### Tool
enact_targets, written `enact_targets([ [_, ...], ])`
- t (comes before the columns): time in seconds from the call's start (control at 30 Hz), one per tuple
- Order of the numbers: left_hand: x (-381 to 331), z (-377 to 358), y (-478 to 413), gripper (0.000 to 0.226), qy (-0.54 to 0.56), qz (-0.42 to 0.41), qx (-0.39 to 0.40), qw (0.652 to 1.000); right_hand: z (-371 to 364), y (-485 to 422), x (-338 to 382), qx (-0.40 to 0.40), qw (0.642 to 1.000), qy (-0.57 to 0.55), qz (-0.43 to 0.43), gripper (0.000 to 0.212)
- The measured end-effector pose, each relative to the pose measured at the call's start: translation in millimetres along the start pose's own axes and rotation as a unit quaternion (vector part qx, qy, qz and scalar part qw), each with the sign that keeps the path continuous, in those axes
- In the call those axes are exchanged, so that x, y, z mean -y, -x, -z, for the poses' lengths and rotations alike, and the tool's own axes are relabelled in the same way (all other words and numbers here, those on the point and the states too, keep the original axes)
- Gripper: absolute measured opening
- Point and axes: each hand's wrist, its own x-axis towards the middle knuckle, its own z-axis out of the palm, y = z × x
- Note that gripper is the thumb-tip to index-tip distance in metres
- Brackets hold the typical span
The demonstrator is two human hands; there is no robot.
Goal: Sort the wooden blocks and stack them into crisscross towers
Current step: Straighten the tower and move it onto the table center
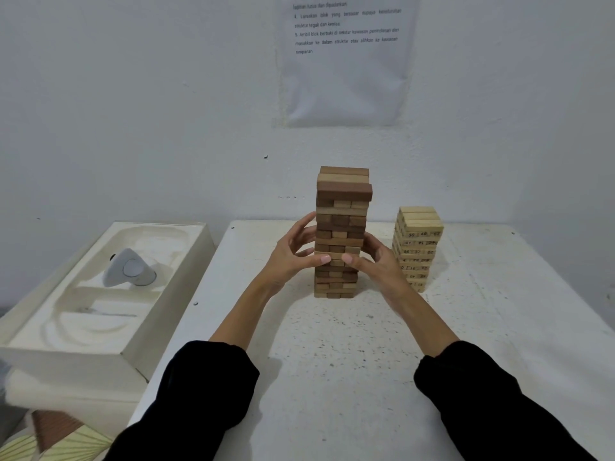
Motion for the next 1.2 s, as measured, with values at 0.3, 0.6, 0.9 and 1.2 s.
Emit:
enact_targets([
  [0.3, -19.1, 0.8, -0.3, 0.082, 0.015, -0.043, 0.007, 0.999, 0.7, -3.0, 14.3, -0.019, 0.999, -0.021, 0.042, 0.067],
  [0.6, -22.2, -2.1, -2.5, 0.076, 0.018, -0.043, -0.008, 0.999, 1.0, 0.4, 17.1, -0.019, 0.999, -0.009, 0.043, 0.081],
  [0.9, -40.8, -1.0, -9.3, 0.092, 0.024, -0.067, -0.013, 0.997, 0.0, -6.5, 42.0, -0.035, 0.994, -0.013, 0.102, 0.094],
  [1.2, -42.9, -5.5, -14.1, 0.073, 0.033, -0.075, -0.038, 0.996, 1.0, -11.3, 43.4, -0.055, 0.995, -0.027, 0.08, 0.082],
])
